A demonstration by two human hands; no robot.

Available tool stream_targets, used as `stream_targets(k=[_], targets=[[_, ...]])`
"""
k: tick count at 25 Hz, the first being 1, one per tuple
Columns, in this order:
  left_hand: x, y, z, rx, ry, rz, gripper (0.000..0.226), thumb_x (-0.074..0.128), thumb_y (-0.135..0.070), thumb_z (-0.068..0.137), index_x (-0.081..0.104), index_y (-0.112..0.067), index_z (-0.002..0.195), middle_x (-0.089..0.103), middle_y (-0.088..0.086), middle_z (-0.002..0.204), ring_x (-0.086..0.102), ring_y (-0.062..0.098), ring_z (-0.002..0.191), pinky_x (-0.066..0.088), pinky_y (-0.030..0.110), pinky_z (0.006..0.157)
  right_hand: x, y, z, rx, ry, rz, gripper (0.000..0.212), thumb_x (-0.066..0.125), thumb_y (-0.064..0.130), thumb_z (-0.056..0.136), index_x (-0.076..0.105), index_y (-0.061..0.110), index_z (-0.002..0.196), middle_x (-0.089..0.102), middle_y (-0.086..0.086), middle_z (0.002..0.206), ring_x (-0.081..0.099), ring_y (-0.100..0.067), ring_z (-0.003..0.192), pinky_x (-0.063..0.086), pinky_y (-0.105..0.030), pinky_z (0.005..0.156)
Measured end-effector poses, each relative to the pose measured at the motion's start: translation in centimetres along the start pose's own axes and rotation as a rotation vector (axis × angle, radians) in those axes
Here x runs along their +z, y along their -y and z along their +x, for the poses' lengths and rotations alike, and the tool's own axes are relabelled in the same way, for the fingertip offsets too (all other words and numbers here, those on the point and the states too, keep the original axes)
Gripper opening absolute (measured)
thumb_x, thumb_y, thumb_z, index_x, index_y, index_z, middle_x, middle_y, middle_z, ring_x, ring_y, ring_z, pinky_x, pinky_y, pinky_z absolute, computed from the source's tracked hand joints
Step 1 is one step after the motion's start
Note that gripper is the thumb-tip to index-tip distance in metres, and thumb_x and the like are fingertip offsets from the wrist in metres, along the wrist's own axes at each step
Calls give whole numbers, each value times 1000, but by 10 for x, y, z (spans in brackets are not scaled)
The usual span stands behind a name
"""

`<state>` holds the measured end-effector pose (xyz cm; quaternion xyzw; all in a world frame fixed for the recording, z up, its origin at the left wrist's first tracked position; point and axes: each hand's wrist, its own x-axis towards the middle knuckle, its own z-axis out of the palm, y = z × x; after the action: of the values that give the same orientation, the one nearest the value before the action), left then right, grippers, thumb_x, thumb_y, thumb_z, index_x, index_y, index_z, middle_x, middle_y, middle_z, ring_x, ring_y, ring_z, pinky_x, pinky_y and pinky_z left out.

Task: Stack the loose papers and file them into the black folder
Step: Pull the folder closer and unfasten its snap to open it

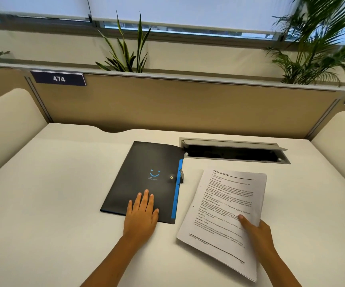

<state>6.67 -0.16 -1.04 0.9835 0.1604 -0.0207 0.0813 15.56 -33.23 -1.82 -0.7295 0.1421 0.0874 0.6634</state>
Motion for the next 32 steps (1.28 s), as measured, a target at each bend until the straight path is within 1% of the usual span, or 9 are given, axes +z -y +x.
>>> stream_targets(k=[6, 9, 12, 19, 22, 26, 29, 31, 32], targets=[[7, 12, -52, 202, 6, 15, 59, 11, -44, 97, 51, -19, 133, 52, 0, 141, 50, 24, 128, 42, 43, 103, -18, -7, -28, 17, -6, 67, 26, 73, 31, 77, 63, 24, 100, 72, -2, 98, 69, -29, 87, 56, -39, 73], [13, 34, -64, 356, 14, 16, 53, 25, -43, 94, 33, -25, 143, 31, -6, 153, 28, 21, 141, 8, 36, 114, -22, -9, -37, 15, -2, 72, 27, 73, 29, 78, 62, 24, 101, 72, -1, 97, 69, -28, 87, 55, -34, 68], [10, 55, -62, 426, 40, 37, 57, 19, -50, 93, 14, -34, 147, 5, -15, 157, 1, 13, 145, -7, 35, 116, -25, -12, -42, 9, 0, 64, 35, 73, 28, 79, 60, 19, 110, 71, -2, 98, 68, -28, 88, 55, -38, 75], [1, 11, -52, 252, 71, -98, 68, 29, -62, 89, 6, -35, 147, -2, -11, 159, -6, 20, 147, -2, 55, 115, -32, -22, -53, 6, -18, -4, 36, 72, 30, 80, 58, 18, 111, 69, -10, 104, 67, -35, 90, 53, -57, 87], [3, -30, -47, 191, 154, 5, 80, 38, -64, 85, -7, -36, 146, -13, -4, 159, -15, 32, 145, -1, 70, 108, -36, -26, -57, 4, -31, -25, 37, 72, 31, 80, 59, 18, 111, 70, -12, 105, 68, -35, 87, 54, -57, 84], [-6, -45, -37, 198, 173, 73, 81, 48, -52, 88, -7, -36, 145, -11, -2, 160, -3, 41, 144, 17, 76, 103, -40, -29, -58, 13, -40, -43, 41, 71, 32, 79, 59, 15, 114, 70, -13, 105, 67, -36, 89, 53, -58, 85], [-22, -39, -33, 253, 178, 82, 73, 52, -32, 90, 3, -33, 145, -6, 1, 160, 28, 43, 136, 44, 59, 97, -41, -28, -59, 11, -34, -50, 41, 71, 31, 80, 59, 13, 115, 70, -13, 105, 67, -37, 90, 53, -58, 86], [-40, -36, -30, 344, 135, 112, 67, 53, -10, 88, 17, -27, 141, -5, 4, 160, 57, 33, 99, 54, 39, 69, -40, -27, -58, 9, -25, -49, 40, 70, 29, 81, 59, 11, 115, 69, -14, 107, 67, -37, 91, 53, -57, 87], [-51, -34, -27, 384, 110, 151, 65, 54, 0, 85, 23, -23, 137, -6, 6, 160, 56, 26, 78, 48, 34, 57, -40, -26, -58, 11, -21, -49, 39, 70, 28, 82, 59, 10, 115, 69, -15, 107, 67, -37, 91, 52, -57, 88]])
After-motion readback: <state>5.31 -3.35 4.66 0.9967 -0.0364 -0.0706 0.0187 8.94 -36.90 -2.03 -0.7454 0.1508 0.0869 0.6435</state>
